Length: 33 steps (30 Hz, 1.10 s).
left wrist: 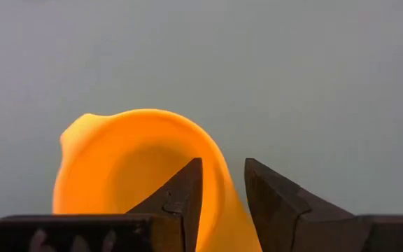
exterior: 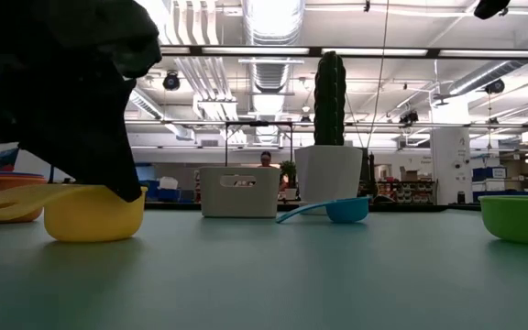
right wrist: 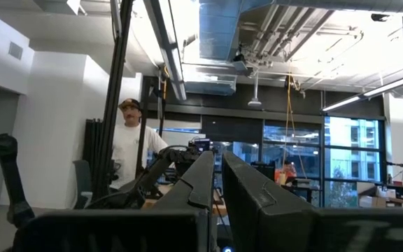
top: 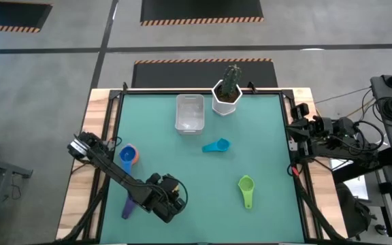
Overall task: Nest measuring cups in basket
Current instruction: Stack the yellow measuring cup on top of the blue measuring cup
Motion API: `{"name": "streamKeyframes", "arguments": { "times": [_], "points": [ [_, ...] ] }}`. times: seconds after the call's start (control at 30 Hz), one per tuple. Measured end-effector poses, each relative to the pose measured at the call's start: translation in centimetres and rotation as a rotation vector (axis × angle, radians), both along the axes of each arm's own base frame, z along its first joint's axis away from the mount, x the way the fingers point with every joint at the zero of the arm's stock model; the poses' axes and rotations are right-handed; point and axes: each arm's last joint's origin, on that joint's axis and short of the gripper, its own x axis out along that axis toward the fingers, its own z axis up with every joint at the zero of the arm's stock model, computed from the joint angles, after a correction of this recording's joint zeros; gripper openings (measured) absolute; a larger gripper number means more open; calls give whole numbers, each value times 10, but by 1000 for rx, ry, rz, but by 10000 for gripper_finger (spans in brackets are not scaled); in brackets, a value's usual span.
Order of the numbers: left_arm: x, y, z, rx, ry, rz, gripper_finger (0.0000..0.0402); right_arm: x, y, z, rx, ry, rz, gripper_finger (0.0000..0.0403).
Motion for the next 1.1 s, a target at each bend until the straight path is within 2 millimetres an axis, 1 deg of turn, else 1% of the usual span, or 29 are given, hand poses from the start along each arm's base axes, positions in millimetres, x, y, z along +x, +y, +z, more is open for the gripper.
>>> {"name": "streamKeyframes", "arguments": {
  "times": [0.17,0.4,0.63,0.73,0.83,1.0,1.1],
  "points": [
    [0,0,-2,-3,-5,-9,66,0,0,0,0,0,0,18],
    [0,0,-1,-2,0,-16,9,0,0,0,0,1,0,18],
    [2,-2,5,17,13,-46,6,0,0,0,0,2,0,18],
    [2,-2,13,46,54,-46,4,0,0,0,0,2,0,18],
    [1,-1,25,88,111,-46,3,0,0,0,0,4,0,18],
    [-5,4,51,176,216,-45,2,0,0,0,1,4,0,18],
    [-13,11,68,242,238,-23,2,0,0,0,0,6,0,18]
  ]
}}
